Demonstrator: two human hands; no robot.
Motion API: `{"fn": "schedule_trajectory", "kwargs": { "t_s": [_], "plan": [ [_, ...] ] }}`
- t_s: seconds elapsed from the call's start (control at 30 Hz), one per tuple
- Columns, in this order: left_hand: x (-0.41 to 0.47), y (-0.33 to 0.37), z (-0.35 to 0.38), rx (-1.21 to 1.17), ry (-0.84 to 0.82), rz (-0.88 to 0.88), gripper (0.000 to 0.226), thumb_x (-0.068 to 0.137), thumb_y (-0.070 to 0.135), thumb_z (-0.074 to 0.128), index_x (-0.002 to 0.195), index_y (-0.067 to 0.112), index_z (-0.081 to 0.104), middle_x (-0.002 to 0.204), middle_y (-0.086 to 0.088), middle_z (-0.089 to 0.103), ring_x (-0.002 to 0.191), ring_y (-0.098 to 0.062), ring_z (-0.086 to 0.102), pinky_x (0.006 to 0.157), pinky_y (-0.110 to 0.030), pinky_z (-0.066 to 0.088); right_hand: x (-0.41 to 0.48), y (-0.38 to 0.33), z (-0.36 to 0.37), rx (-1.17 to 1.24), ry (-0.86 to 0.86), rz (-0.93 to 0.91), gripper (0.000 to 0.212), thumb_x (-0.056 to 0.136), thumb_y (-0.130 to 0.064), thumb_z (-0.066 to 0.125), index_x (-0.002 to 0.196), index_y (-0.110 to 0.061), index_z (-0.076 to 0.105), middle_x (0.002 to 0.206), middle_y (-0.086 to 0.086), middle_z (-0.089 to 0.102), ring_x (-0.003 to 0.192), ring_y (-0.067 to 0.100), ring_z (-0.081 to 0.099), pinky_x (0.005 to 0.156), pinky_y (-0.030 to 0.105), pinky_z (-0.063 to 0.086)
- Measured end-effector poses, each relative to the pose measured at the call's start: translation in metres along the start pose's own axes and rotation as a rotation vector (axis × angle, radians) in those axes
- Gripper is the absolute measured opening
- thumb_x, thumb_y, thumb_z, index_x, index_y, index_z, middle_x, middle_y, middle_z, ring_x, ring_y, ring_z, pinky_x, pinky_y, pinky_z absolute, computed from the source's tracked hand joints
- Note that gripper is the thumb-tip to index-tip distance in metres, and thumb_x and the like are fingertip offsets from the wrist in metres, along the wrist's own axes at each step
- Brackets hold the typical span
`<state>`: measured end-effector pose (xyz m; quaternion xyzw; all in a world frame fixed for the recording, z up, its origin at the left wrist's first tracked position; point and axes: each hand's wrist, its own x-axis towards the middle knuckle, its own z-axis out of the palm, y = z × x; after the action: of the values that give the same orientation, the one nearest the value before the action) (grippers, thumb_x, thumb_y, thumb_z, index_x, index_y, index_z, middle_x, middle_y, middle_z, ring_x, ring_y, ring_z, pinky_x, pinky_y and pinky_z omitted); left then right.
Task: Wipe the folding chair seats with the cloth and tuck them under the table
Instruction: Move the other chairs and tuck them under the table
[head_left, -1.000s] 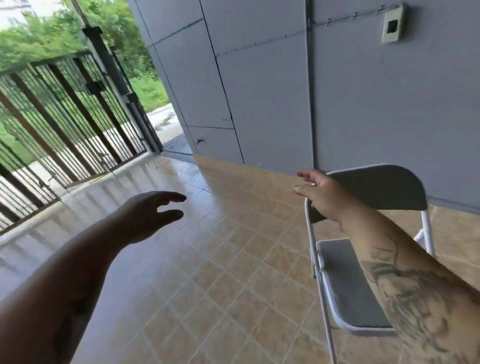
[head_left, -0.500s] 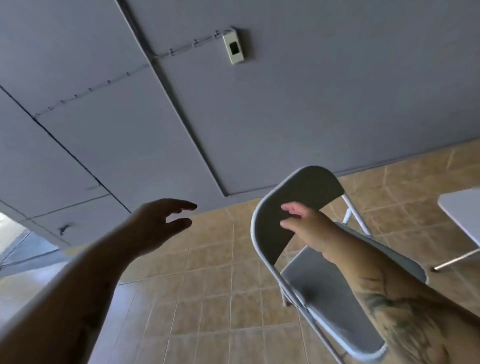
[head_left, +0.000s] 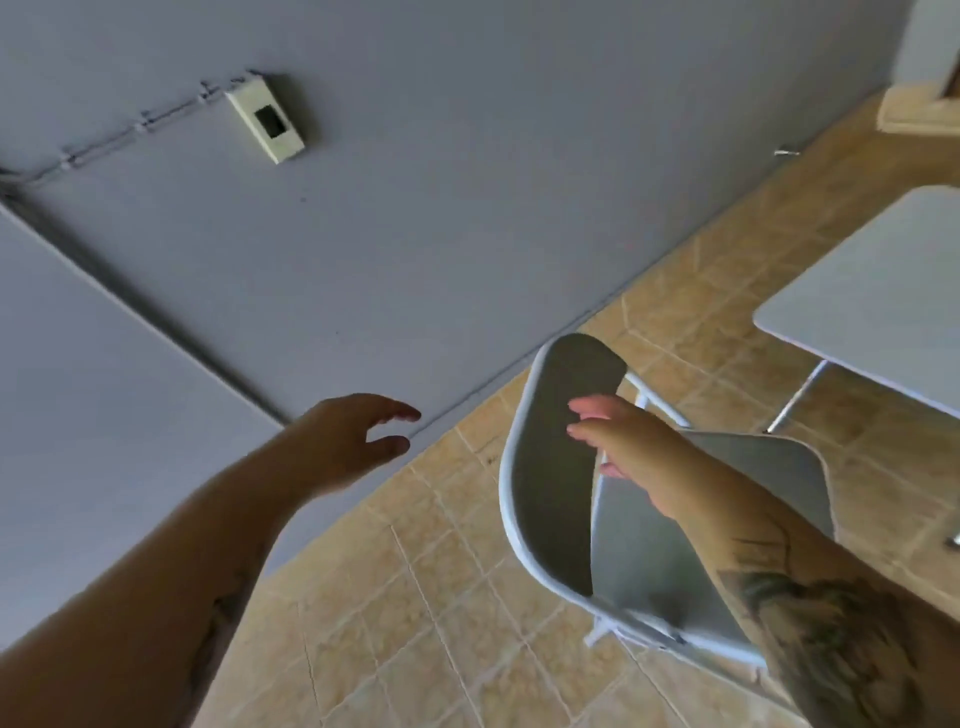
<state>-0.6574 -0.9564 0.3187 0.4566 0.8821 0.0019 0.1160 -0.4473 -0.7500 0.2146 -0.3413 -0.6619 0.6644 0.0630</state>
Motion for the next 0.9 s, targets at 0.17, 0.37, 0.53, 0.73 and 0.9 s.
{"fn": "schedule_trajectory", "kwargs": {
  "t_s": [0.17, 0.37, 0.53, 0.73, 0.9],
  "plan": [
    [0.072, 0.008, -0.008, 0.121, -0.108, 0.333, 0.036, 0.092, 0.038, 0.057, 0.128, 0.04, 0.056, 0.136, 0.017, 0.053, 0.127, -0.006, 0.047, 0.111, -0.032, 0.033, -0.03, 0.024, 0.024, 0.108, 0.244, 0.099, 0.038, 0.086, -0.032, 0.062, 0.123, -0.034, 0.057, 0.13, -0.007, 0.056, 0.111, 0.01, 0.057, 0.099, 0.037, 0.047],
    [0.133, 0.018, 0.01, 0.174, -0.172, 0.54, 0.037, 0.093, 0.038, 0.055, 0.13, 0.043, 0.052, 0.139, 0.015, 0.051, 0.129, -0.007, 0.045, 0.11, -0.028, 0.031, -0.039, 0.026, 0.032, 0.137, 0.373, 0.161, 0.042, 0.089, -0.026, 0.062, 0.129, -0.03, 0.052, 0.137, -0.002, 0.052, 0.113, 0.018, 0.058, 0.067, 0.019, 0.043],
    [0.186, 0.014, 0.031, 0.197, -0.209, 0.655, 0.039, 0.094, 0.038, 0.054, 0.132, 0.042, 0.05, 0.139, 0.016, 0.05, 0.124, -0.007, 0.048, 0.103, -0.024, 0.033, -0.011, 0.019, 0.037, 0.127, 0.47, 0.178, 0.062, 0.087, -0.025, 0.063, 0.142, -0.035, 0.038, 0.147, -0.001, 0.04, 0.112, 0.02, 0.059, 0.073, 0.027, 0.046],
    [0.272, 0.015, 0.053, 0.309, -0.325, 0.897, 0.047, 0.091, 0.035, 0.06, 0.135, 0.043, 0.047, 0.143, 0.015, 0.047, 0.125, -0.006, 0.048, 0.105, -0.027, 0.037, 0.025, 0.026, 0.078, 0.23, 0.667, 0.287, 0.067, 0.08, -0.025, 0.07, 0.141, -0.029, 0.04, 0.14, 0.004, 0.042, 0.112, 0.025, 0.058, 0.088, 0.037, 0.05],
    [0.323, 0.036, 0.076, 0.721, -0.342, 1.222, 0.069, 0.086, 0.035, 0.062, 0.146, 0.039, 0.031, 0.158, 0.011, 0.023, 0.146, -0.014, 0.018, 0.114, -0.038, 0.028, 0.047, 0.026, 0.13, 0.414, 0.909, 0.424, 0.056, 0.088, -0.022, 0.065, 0.139, -0.028, 0.044, 0.137, 0.001, 0.045, 0.114, 0.025, 0.056, 0.083, 0.032, 0.049]
  ]
}}
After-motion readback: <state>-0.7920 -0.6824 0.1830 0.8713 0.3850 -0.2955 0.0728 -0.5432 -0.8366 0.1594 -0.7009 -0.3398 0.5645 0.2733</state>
